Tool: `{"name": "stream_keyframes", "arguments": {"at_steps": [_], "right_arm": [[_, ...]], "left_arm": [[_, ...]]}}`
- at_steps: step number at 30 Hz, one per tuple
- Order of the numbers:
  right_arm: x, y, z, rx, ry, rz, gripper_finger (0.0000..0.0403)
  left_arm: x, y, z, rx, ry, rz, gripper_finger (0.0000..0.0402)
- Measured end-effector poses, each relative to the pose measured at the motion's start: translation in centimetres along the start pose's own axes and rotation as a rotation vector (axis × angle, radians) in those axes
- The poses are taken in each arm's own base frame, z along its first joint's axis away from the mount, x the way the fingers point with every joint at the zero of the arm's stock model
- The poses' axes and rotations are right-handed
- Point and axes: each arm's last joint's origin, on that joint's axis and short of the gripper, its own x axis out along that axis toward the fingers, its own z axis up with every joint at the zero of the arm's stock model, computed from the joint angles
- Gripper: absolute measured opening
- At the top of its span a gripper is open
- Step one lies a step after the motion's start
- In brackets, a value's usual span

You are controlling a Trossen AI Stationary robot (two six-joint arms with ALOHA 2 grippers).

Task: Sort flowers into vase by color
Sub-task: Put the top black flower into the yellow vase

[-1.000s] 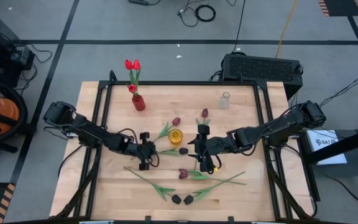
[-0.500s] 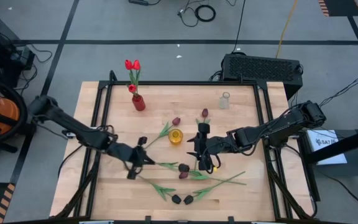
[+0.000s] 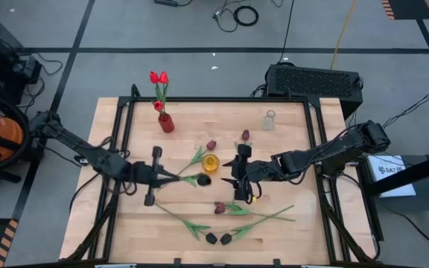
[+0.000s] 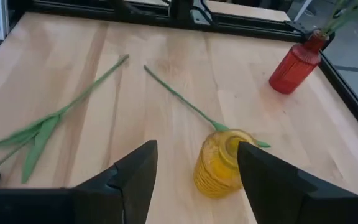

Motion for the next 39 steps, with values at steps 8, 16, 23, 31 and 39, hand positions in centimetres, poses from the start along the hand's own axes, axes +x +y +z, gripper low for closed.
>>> {"name": "stream_keyframes", "arguments": {"at_steps": [8, 16, 23, 31, 39], "right_arm": [[0.9, 0.4, 1.6, 0.085, -0.199, 0.024, 0.0215], [2.3, 1.5, 2.7, 0.112, -0.389, 0.132, 0.0215], [4.2, 2.2, 1.9, 0.078, -0.418, 0.147, 0.0215], [4.7, 2.2, 1.7, 0.073, -0.424, 0.141, 0.0215], [4.7, 2.2, 1.7, 0.05, -0.431, 0.136, 0.0215]], "left_arm": [[0.7, 0.9, 1.7, 0.021, -0.206, 0.115, 0.001], [3.3, 0.8, 0.6, 0.008, -0.251, 0.172, 0.0011], [4.9, 0.9, -0.1, -0.017, -0.35, 0.184, 0.0011], [6.2, 0.2, -1.1, -0.023, -0.436, 0.146, 0.0011], [7.2, 0.5, -2.3, -0.019, -0.426, 0.168, 0.0011]]}}
